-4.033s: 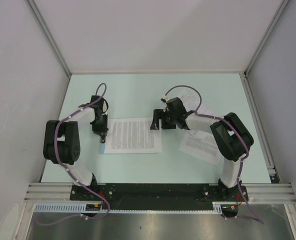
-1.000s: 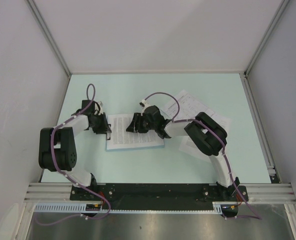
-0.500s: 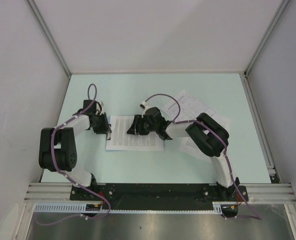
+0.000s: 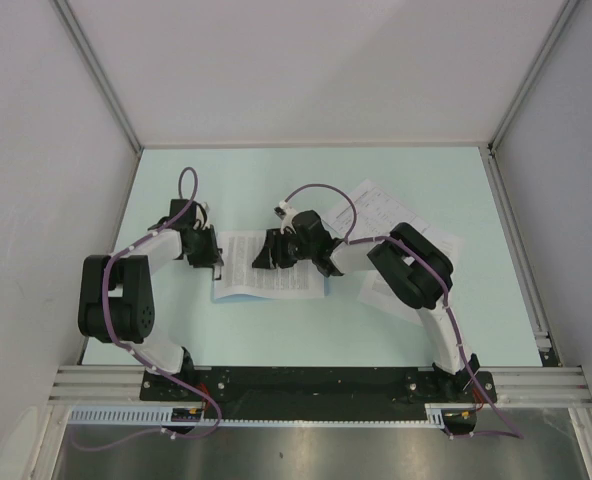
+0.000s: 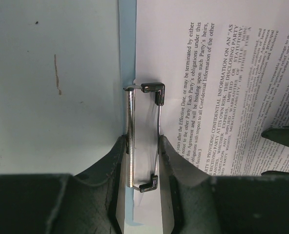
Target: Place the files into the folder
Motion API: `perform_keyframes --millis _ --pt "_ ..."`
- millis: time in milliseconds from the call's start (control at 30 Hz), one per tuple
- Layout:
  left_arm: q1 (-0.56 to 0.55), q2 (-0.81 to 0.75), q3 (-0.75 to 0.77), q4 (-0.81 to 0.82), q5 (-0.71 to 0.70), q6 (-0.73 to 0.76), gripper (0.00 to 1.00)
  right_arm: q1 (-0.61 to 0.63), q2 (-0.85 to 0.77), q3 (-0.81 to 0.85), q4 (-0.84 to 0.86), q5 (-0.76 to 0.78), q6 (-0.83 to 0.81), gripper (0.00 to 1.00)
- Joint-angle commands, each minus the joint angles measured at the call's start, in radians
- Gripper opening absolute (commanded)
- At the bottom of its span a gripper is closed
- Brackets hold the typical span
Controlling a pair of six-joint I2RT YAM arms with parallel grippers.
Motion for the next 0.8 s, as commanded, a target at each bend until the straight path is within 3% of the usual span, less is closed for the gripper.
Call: perform_keyframes --millis 0,333,500,567,700,733,767 --pt "-0.022 0.041 -0.016 -0.053 0.016 0.004 0.00 0.004 0.060 0.026 -0.086 0.011 -0.054 0.53" --pt "-0.024 0.060 0.024 -0.098 -0.025 0.024 0.00 0.009 0.021 0.027 -0.146 0.040 -0.099 0.56" --pt "-0.024 0.002 0.059 -0.148 -0.115 0.040 0.42 0.004 -0.032 0.064 -0.208 0.000 -0.122 0.74" --pt "-0.024 -0.061 0.094 -0.189 -0.166 0.047 0.51 0.003 -0.097 0.107 -0.300 0.010 -0.123 0.82" --pt "-0.027 -0.204 0.171 -0.245 -0.157 0.044 0.57 -0.033 -0.272 0.168 -0.527 0.105 -0.123 0.92" --pt "-0.030 -0.253 0.177 -0.248 -0.143 0.038 0.74 -0.051 -0.304 0.172 -0.610 0.130 -0.126 0.95" --pt "-0.034 -0.273 0.183 -0.248 -0.128 0.024 0.81 -0.075 -0.368 0.170 -0.655 0.189 -0.126 0.96"
